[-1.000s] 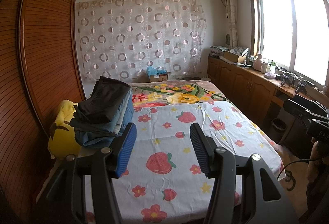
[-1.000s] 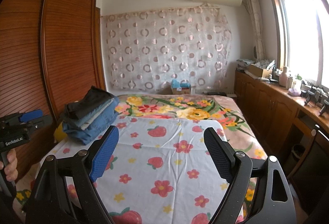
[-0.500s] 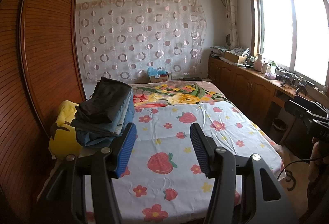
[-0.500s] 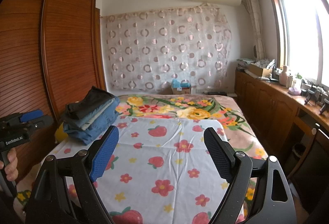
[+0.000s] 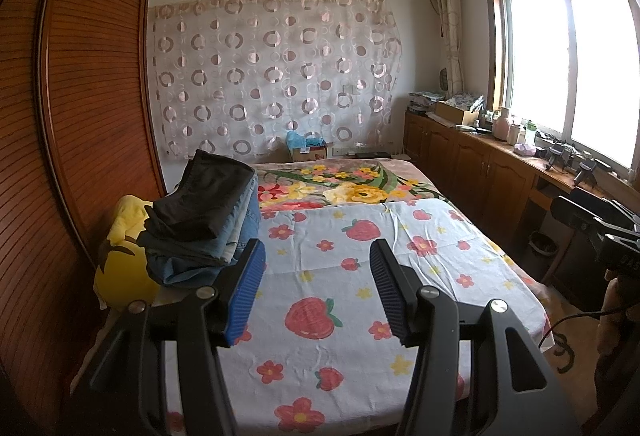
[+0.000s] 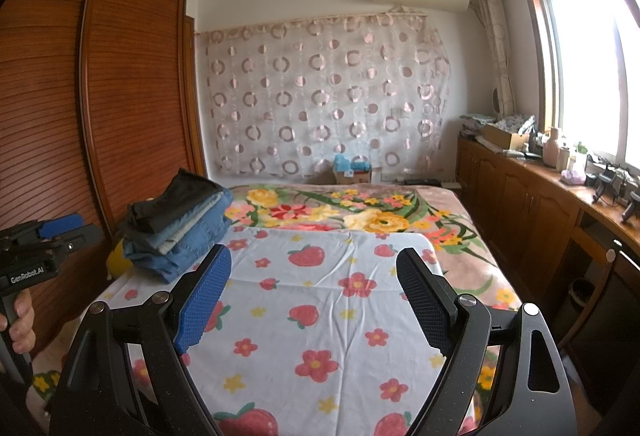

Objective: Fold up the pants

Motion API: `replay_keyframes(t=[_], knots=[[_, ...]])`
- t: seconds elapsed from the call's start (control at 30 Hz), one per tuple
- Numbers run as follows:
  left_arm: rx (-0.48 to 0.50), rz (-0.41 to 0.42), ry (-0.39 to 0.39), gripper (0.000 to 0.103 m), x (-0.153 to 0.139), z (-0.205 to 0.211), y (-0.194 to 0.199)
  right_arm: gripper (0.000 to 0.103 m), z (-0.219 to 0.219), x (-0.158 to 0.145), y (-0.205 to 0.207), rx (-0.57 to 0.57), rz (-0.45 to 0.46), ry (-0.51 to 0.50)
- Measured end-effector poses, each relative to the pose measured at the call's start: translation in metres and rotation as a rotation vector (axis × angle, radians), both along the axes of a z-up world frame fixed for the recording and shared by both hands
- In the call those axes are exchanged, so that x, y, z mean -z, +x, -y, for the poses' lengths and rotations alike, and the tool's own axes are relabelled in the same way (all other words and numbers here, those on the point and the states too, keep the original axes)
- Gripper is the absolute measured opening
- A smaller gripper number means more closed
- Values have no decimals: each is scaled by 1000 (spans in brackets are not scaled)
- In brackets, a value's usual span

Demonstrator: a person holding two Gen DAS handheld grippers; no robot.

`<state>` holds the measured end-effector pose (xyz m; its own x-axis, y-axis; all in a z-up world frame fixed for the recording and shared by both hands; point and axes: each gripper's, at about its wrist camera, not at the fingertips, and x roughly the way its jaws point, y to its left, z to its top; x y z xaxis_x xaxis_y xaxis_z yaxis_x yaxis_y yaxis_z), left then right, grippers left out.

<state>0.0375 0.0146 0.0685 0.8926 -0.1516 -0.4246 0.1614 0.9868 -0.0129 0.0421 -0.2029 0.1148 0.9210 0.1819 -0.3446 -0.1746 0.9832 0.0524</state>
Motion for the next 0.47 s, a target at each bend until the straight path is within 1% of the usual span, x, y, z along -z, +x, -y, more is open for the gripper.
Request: replay_keyframes(t=[0.47], knots=[[0,0,0,55,0,0,0,87,0,0,0,-1,-1,3]])
